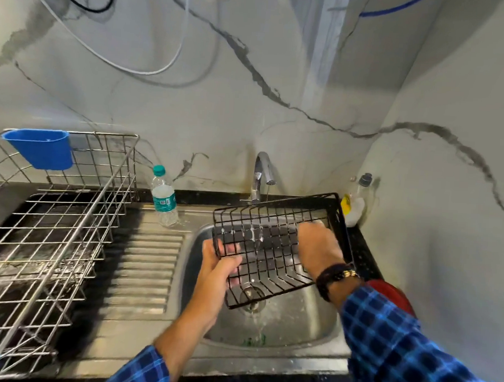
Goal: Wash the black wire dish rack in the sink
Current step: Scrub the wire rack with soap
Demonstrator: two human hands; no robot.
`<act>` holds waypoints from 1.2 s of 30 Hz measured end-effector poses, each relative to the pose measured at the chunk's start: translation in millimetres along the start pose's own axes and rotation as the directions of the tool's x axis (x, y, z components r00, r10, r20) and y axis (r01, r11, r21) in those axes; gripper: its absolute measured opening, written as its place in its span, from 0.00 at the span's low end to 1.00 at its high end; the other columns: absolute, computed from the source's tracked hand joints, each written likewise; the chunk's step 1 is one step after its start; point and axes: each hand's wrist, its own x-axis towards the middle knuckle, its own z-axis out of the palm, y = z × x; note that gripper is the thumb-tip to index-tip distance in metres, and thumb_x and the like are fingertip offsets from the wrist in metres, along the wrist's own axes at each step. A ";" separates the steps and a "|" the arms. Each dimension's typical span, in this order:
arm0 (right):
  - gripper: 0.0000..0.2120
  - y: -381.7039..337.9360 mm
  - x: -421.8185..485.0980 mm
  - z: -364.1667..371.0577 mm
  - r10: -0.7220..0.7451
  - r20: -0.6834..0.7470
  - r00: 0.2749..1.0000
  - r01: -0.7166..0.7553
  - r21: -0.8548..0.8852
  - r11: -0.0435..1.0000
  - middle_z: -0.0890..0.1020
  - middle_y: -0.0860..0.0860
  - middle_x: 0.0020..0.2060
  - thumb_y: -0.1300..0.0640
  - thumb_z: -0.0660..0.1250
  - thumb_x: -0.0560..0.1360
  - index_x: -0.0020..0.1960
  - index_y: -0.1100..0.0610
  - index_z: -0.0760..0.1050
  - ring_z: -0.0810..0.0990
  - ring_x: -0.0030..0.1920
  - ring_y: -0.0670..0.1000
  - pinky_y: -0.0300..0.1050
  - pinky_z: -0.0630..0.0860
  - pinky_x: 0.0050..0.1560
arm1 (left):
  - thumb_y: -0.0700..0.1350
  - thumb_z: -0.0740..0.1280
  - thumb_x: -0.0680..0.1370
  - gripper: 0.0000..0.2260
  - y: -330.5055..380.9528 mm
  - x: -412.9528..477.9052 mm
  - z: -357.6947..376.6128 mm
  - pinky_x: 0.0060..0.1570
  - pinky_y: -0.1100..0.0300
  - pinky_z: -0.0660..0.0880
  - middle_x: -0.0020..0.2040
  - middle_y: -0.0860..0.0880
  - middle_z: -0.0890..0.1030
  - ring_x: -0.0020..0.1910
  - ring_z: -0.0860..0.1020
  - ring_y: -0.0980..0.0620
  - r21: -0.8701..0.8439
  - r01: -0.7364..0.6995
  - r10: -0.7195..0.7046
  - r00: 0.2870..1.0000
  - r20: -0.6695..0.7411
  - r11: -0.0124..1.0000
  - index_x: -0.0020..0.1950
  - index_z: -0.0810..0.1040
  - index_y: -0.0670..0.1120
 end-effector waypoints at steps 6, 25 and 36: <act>0.02 -55.9 -8.1 30.1 -0.125 0.170 0.978 0.064 0.323 0.944 0.82 0.51 0.47 0.60 0.67 0.79 0.48 0.53 0.76 0.78 0.44 0.49 0.38 0.75 0.46 | 0.50 0.67 0.70 0.09 -4.2 3.3 6.0 0.51 0.48 0.76 0.49 0.58 0.81 0.52 0.79 0.51 0.036 0.005 -0.004 1.000 -0.023 0.999 0.47 0.73 0.63; 0.08 -59.4 -5.3 13.9 -0.328 0.002 0.945 0.284 0.498 0.819 0.81 0.50 0.56 0.63 0.67 0.78 0.55 0.54 0.79 0.79 0.55 0.46 0.42 0.77 0.61 | 0.53 0.68 0.72 0.15 -0.4 0.7 14.0 0.58 0.40 0.77 0.48 0.58 0.82 0.54 0.80 0.52 0.066 0.032 -0.035 0.998 0.055 0.997 0.56 0.70 0.54; 0.11 -47.5 -7.7 20.7 -0.376 -0.140 0.916 0.401 0.361 0.842 0.73 0.47 0.56 0.62 0.69 0.77 0.58 0.53 0.76 0.77 0.53 0.46 0.34 0.72 0.58 | 0.49 0.66 0.80 0.06 2.3 -1.1 14.1 0.48 0.51 0.80 0.51 0.59 0.83 0.52 0.83 0.58 0.055 0.042 -0.044 0.998 0.050 0.998 0.53 0.72 0.60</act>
